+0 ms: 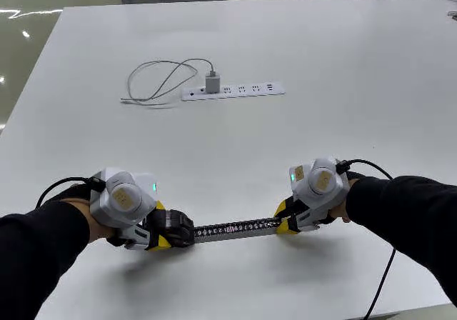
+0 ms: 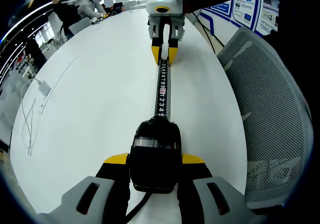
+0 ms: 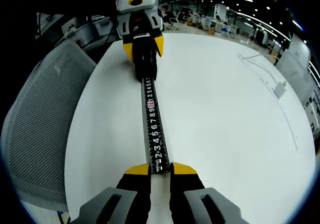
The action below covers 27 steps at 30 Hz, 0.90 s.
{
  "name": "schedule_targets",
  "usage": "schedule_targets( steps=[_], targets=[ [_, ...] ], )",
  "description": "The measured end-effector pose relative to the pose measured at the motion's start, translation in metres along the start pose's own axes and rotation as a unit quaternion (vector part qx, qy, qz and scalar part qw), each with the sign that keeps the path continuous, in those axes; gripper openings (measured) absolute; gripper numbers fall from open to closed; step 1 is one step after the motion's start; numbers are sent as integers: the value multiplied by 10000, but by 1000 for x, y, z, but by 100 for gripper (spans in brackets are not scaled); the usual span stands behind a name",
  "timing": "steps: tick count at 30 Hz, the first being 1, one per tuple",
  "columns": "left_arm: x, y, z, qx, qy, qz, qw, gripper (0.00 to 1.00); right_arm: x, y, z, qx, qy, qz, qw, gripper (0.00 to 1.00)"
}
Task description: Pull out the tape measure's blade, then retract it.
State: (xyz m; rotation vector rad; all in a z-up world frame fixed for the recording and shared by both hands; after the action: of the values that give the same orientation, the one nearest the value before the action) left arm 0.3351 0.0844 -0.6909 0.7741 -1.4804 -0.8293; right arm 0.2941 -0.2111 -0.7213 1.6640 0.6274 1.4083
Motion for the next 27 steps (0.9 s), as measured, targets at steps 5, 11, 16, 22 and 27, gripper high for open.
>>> schedule_targets(
  steps=[5, 11, 16, 22, 27],
  targets=[
    [0, 0, 0, -11, 6, -9, 10000, 31, -3, 2, 0, -8, -28, 1, 10000, 9],
    [0, -1, 0, -1, 1, -4, 10000, 31, -6, 3, 1, -29, -37, 5, 10000, 9],
    [0, -1, 1, 24, 31, 30, 10000, 31, -7, 4, 1, -44, -38, 8, 10000, 9],
    [0, -1, 0, 22, 23, 16, 10000, 31, -10, 6, 1, -58, -52, -1, 10000, 9],
    [0, -1, 0, 26, 18, 17, 10000, 31, -12, 7, 1, -80, -48, 13, 10000, 9]
  ],
)
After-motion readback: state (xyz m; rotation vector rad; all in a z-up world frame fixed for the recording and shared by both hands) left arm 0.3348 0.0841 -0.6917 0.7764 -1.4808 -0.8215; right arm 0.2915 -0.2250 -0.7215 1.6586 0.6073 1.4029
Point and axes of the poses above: the centre of the closed fingertips' face, and the gripper's own axes: y roughly backward along the fingers, z roughly to its right, x roughly out of its top, the point moved 10 cm from there along y, roughly backward along the fingers, and after that the axes turned 2 degrees about -x, right-handed, at the moved point
